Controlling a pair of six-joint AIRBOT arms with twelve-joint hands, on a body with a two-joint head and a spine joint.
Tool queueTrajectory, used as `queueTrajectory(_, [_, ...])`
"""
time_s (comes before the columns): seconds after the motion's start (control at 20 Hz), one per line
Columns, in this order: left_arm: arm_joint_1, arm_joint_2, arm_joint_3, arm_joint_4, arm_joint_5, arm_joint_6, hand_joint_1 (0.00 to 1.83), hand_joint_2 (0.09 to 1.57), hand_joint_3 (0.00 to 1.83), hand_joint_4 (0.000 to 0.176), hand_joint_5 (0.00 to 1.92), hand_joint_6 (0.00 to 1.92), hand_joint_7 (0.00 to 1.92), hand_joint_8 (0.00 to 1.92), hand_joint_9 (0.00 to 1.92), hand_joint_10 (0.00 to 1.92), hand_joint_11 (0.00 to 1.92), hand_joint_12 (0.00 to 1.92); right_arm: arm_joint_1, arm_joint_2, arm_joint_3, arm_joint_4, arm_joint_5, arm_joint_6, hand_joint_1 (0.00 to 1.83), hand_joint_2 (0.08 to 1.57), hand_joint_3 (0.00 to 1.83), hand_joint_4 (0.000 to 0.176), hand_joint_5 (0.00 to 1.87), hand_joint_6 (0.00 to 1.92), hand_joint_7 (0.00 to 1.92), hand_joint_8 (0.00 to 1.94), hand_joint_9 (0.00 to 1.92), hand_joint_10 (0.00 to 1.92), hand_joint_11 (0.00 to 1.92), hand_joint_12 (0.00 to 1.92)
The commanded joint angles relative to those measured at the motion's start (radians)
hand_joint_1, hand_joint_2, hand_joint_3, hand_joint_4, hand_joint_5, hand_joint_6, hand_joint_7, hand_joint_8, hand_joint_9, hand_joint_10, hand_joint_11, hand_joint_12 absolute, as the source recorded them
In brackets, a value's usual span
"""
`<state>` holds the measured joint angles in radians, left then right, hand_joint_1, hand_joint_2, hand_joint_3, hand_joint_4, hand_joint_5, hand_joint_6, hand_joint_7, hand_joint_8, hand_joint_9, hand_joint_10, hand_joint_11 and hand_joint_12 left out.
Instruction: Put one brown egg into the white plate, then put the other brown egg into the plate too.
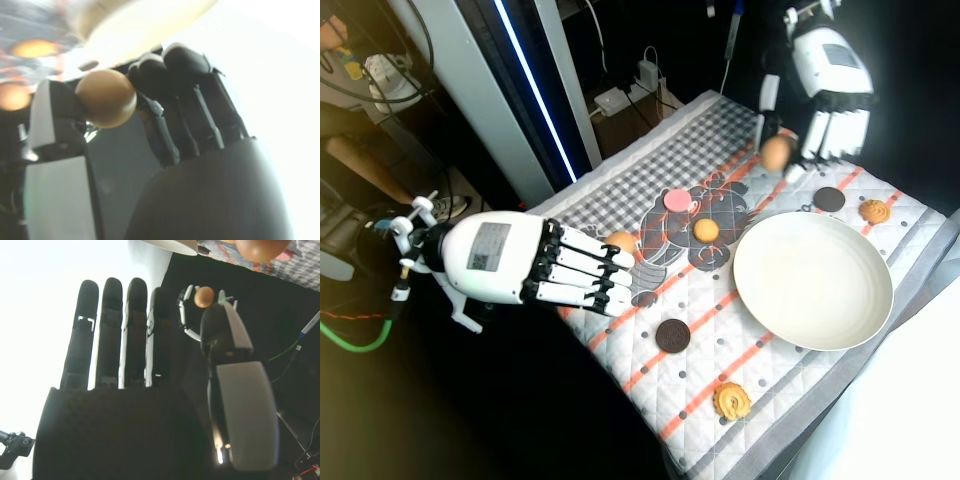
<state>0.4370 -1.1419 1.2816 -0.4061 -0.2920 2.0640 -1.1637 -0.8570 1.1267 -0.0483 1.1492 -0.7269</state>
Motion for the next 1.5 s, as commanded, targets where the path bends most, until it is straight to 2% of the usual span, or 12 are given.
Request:
queueTrajectory(0.0, [-0.013, -0.022, 0.037, -0.029, -0.05, 0.002, 1.23, 1.18, 0.0, 0.0, 0.87, 0.9, 0.85, 1.44, 0.73, 1.37, 0.61, 1.61, 0.007, -0.007, 0.008, 0.025, 0.116, 0.003, 0.66, 1.25, 0.0, 0.0, 0.65, 0.0, 0.7, 0.0, 0.59, 0.0, 0.27, 0.81])
queueTrajectory(0.15, [-0.02, -0.141, 0.197, -0.108, 0.02, 0.002, 1.24, 1.17, 0.0, 0.0, 0.89, 0.87, 0.87, 1.41, 0.71, 1.43, 0.61, 1.63, 0.023, -0.038, 0.029, 0.003, 0.118, 0.003, 0.63, 1.25, 0.0, 0.001, 0.64, 0.0, 0.72, 0.01, 0.61, 0.01, 0.27, 0.8])
queueTrajectory(0.3, [-0.025, -0.167, 0.244, -0.168, 0.035, 0.001, 1.23, 1.18, 0.0, 0.0, 0.91, 0.83, 0.83, 1.46, 0.64, 1.54, 0.6, 1.81, 0.045, -0.064, 0.048, -0.022, 0.118, 0.003, 0.61, 1.25, 0.0, 0.062, 0.61, 0.0, 0.72, 0.0, 0.62, 0.0, 0.27, 0.63])
queueTrajectory(0.4, [-0.025, -0.181, 0.259, -0.182, 0.039, 0.001, 1.23, 1.19, 0.0, 0.0, 0.87, 0.88, 0.82, 1.48, 0.62, 1.58, 0.6, 1.87, 0.045, -0.071, 0.054, -0.029, 0.118, 0.003, 0.57, 1.25, 0.0, 0.064, 0.6, 0.0, 0.71, 0.0, 0.62, 0.0, 0.32, 0.53])
queueTrajectory(0.45, [-0.023, -0.182, 0.256, -0.182, 0.036, 0.002, 1.05, 1.09, 0.0, 0.0, 0.69, 0.39, 0.59, 1.15, 0.49, 1.55, 0.48, 1.89, 0.049, -0.072, 0.054, -0.036, 0.118, 0.003, 0.49, 1.26, 0.0, 0.055, 0.59, 0.0, 0.69, 0.0, 0.61, 0.0, 0.38, 0.41])
queueTrajectory(0.55, [-0.012, -0.166, 0.225, -0.183, 0.011, 0.002, 0.86, 0.93, 0.0, 0.1, 0.31, 0.0, 0.51, 0.17, 0.44, 0.67, 0.21, 1.32, 0.065, -0.072, 0.052, -0.068, 0.119, 0.003, 0.4, 1.21, 0.0, 0.049, 0.53, 0.0, 0.63, 0.0, 0.63, 0.0, 0.54, 0.17])
queueTrajectory(0.65, [0.006, -0.147, 0.189, -0.184, -0.014, -0.014, 0.79, 0.88, 0.0, 0.132, 0.18, 0.0, 0.44, 0.01, 0.53, 0.16, 0.22, 1.23, 0.084, -0.072, 0.047, -0.107, 0.125, 0.003, 0.46, 1.16, 0.0, 0.05, 0.48, 0.0, 0.59, 0.0, 0.61, 0.0, 0.54, 0.14])
queueTrajectory(0.75, [0.024, -0.118, 0.142, -0.108, -0.052, -0.105, 0.79, 0.85, 0.0, 0.166, 0.09, 0.0, 0.31, 0.0, 0.47, 0.01, 0.08, 1.24, 0.093, -0.081, 0.044, -0.144, 0.128, 0.003, 0.6, 1.08, 0.0, 0.055, 0.41, 0.0, 0.57, 0.0, 0.58, 0.0, 0.55, 0.12])
queueTrajectory(0.85, [0.043, -0.071, 0.074, -0.036, -0.105, -0.173, 0.78, 0.86, 0.0, 0.174, 0.08, 0.0, 0.27, 0.0, 0.44, 0.0, 0.07, 1.18, 0.095, -0.09, 0.045, -0.157, 0.122, 0.003, 0.58, 1.05, 0.0, 0.077, 0.39, 0.0, 0.56, 0.0, 0.59, 0.0, 0.58, 0.13])
queueTrajectory(1.1, [0.184, 0.101, -0.176, 0.093, -0.348, -0.266, 0.7, 0.91, 0.0, 0.175, 0.11, 0.01, 0.22, 0.0, 0.36, 0.0, 0.04, 0.99, 0.095, -0.126, 0.068, -0.18, 0.068, 0.003, 0.68, 0.99, 0.0, 0.073, 0.42, 0.0, 0.6, 0.0, 0.67, 0.0, 0.59, 0.28])
queueTrajectory(1.3, [0.258, 0.187, -0.299, 0.15, -0.485, -0.294, 0.7, 0.9, 0.0, 0.164, 0.14, 0.0, 0.23, 0.0, 0.35, 0.0, 0.0, 1.16, 0.095, -0.144, 0.074, -0.2, 0.022, 0.003, 0.78, 0.96, 0.0, 0.031, 0.5, 0.0, 0.71, 0.0, 0.81, 0.01, 0.48, 0.86])
queueTrajectory(1.45, [0.284, 0.207, -0.323, 0.159, -0.549, -0.343, 0.74, 0.89, 0.0, 0.168, 0.13, 0.0, 0.27, 0.0, 0.38, 0.01, 0.0, 1.26, 0.095, -0.161, 0.081, -0.204, 0.01, 0.003, 0.89, 0.97, 0.0, 0.0, 0.61, 0.0, 0.79, 0.0, 0.89, 0.02, 0.58, 0.79])
